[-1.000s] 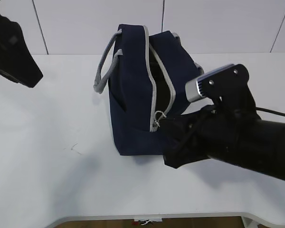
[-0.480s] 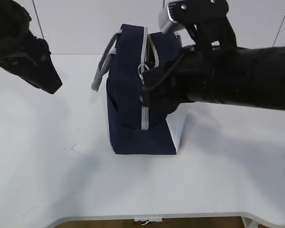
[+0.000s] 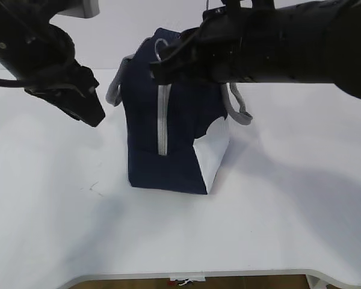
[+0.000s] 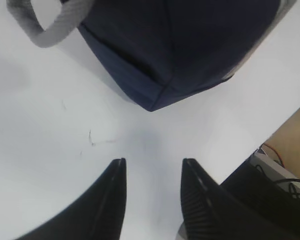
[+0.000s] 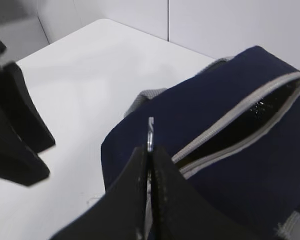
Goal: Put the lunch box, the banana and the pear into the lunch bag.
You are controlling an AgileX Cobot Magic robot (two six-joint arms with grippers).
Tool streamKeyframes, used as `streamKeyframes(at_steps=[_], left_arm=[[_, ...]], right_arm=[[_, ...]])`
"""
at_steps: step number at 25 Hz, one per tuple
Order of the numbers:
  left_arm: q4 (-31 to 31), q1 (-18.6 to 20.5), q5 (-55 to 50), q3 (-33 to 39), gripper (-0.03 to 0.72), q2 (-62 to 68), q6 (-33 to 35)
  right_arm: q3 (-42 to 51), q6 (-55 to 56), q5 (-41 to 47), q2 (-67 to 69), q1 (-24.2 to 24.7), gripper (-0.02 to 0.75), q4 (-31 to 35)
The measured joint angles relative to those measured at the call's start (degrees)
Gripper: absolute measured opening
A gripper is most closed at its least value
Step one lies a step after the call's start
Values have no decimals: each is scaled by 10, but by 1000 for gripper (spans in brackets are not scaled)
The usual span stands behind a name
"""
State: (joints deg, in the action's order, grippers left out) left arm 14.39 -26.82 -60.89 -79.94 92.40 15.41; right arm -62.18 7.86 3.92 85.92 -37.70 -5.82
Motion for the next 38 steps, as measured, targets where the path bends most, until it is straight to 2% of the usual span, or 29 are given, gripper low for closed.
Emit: streamKeyframes(at_steps=[13,17,24,28,32,35,38], left_arm=[[24,0,93,0,272,17,14],[27,0,91,0,221,18,14],[29,0,84,18,211,-7,15],[44,0,172,104,209,-69,18],[112,-10,319,227,208,-138,73],[166,-39,424,318,208,-163,139],[184,-80,526,389,208,-165,159]], right_arm=[[-27,0,-6,18,17,13,7],[-27,0,-7,19,20,13,8],[-28,0,-9,24,20,13,9],[-29,0,-10,27,20,13,9],[-29,0,-11,27,21,13,9],[-29,0,-11,27,21,13,9],[-29,0,-11,27,21,13,9]])
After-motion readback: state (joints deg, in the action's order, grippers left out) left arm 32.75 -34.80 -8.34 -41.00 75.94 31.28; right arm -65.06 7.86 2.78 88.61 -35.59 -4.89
